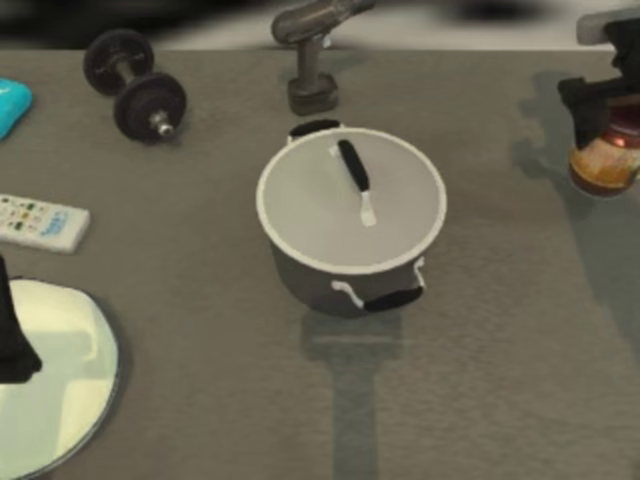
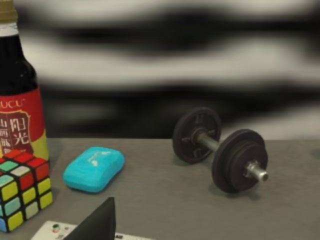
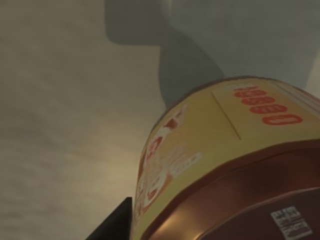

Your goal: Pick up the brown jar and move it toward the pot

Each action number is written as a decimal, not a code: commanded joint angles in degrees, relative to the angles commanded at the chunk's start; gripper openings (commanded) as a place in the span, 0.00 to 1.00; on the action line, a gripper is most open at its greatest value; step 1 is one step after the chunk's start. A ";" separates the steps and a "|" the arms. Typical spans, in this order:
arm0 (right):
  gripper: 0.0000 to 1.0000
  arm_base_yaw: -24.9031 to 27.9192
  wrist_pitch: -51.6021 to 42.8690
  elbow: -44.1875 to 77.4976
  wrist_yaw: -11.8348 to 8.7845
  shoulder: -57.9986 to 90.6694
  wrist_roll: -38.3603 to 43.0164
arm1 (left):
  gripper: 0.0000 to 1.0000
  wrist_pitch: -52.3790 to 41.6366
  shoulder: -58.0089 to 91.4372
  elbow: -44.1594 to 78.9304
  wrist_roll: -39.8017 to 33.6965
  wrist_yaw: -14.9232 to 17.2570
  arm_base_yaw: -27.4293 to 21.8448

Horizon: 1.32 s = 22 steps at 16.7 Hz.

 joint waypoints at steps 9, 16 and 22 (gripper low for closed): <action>0.00 0.85 -0.52 -20.51 -0.07 -20.92 0.27 | 1.00 0.00 0.00 0.00 0.00 0.00 0.00; 0.00 3.04 1.04 -21.52 0.27 -20.11 4.46 | 1.00 0.00 0.00 0.00 0.00 0.00 0.00; 0.00 11.86 7.39 -26.55 2.07 -18.97 22.85 | 1.00 0.00 0.00 0.00 0.00 0.00 0.00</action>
